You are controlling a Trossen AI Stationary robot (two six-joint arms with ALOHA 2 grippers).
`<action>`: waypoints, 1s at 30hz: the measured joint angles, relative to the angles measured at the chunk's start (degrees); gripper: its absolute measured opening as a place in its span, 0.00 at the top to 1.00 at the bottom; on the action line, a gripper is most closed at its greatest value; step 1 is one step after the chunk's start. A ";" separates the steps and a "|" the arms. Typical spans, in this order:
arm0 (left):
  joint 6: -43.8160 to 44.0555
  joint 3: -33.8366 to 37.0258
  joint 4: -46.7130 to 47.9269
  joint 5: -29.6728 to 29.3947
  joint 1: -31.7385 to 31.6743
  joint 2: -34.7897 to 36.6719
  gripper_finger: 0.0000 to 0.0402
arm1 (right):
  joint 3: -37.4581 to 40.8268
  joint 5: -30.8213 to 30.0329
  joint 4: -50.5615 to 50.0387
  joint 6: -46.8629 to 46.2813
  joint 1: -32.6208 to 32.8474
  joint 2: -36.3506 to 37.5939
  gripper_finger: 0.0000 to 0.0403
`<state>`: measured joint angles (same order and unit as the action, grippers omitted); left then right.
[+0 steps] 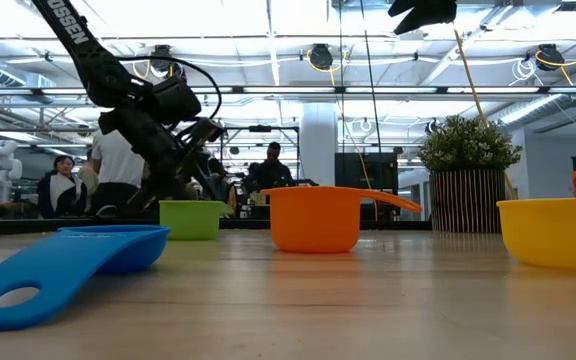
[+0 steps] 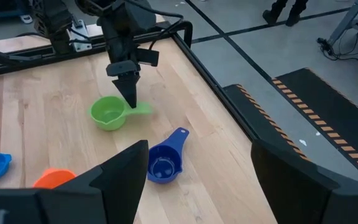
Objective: Nest measuring cups in basket
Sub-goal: Stack the green measuring cup on top of the orange measuring cup
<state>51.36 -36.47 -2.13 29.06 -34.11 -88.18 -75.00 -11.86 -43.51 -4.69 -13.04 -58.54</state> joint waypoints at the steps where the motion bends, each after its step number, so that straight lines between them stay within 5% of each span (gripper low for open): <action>1: 0.19 0.00 0.00 0.27 0.00 0.00 0.78 | 0.00 0.00 0.00 0.00 0.00 0.00 0.31; 6: 0.21 0.00 -2.47 2.49 0.00 0.00 0.98 | 0.00 0.00 0.00 0.00 0.00 0.00 0.31; 26: 4.19 0.00 -14.65 5.12 3.00 1.32 1.00 | 0.00 0.15 0.27 -3.17 0.00 0.00 0.31; 30: 3.88 -0.09 -14.80 4.48 4.27 3.51 1.00 | 0.00 4.10 4.71 -8.95 0.00 0.00 0.31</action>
<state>55.23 -36.56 -16.93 33.54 -29.84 -84.67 -75.00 -7.76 -38.79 -13.64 -13.04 -58.54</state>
